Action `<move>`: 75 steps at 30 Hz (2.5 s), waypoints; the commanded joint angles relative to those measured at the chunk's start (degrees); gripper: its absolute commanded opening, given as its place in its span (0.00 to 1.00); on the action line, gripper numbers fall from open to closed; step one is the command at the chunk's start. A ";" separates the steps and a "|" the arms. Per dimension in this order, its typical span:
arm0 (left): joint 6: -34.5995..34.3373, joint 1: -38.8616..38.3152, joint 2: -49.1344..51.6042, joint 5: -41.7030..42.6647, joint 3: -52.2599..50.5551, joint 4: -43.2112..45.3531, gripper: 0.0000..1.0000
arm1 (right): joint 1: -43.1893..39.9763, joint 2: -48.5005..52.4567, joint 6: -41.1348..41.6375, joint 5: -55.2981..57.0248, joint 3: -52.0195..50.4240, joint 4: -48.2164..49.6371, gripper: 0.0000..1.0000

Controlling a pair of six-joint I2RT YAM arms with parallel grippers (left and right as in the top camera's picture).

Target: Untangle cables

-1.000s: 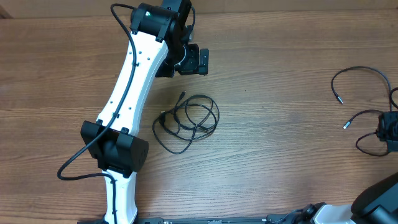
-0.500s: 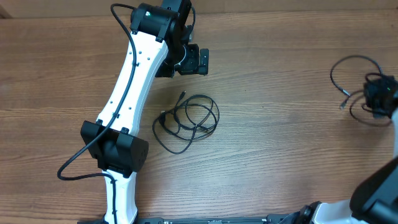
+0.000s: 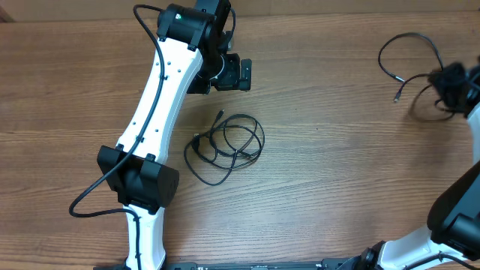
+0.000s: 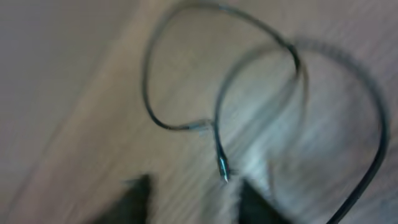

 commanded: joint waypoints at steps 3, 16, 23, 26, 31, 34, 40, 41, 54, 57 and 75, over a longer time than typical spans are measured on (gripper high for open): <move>1.05 -0.07 0.17 -0.35 -0.42 -0.24 1.00 | -0.11 -0.81 -4.00 1.44 2.73 -2.97 1.00; 1.05 -0.07 0.17 -0.33 -0.42 -0.59 1.00 | 0.02 -0.39 -1.22 3.43 1.07 -16.94 1.00; 1.09 -0.07 0.17 -0.35 -0.42 -1.49 1.00 | -0.20 -0.39 0.39 4.70 -2.91 -17.46 1.00; 1.09 -0.07 0.17 -0.37 -0.42 -1.44 1.00 | -0.20 -0.39 0.59 7.45 -3.69 -17.49 1.00; 1.09 -0.07 0.17 -0.37 -0.42 -1.84 1.00 | -0.85 -0.37 7.98 20.31 -7.21 -16.85 1.00; 1.07 -0.07 0.17 -0.37 -0.42 -1.84 1.00 | -2.12 -0.26 8.46 18.25 -10.27 -13.33 1.00; 1.07 -0.07 0.17 -0.35 -0.42 -0.81 1.00 | -2.25 0.63 8.48 14.43 -13.90 -9.31 1.00; 1.07 -0.07 0.17 -0.35 -0.42 -0.72 1.00 | -1.92 1.01 8.48 14.25 -13.92 -9.22 1.00; 1.09 -0.07 0.17 -0.35 -0.42 -0.37 0.99 | 4.59 8.90 8.48 7.63 -13.92 -4.28 0.84; 1.09 -0.07 0.17 -0.35 -0.42 -0.37 1.00 | 6.05 9.33 8.48 7.19 -13.92 -2.03 0.74; 1.07 -0.07 0.17 -0.37 -0.42 -2.29 1.00 | 7.89 9.35 6.27 -12.83 -8.68 19.37 0.04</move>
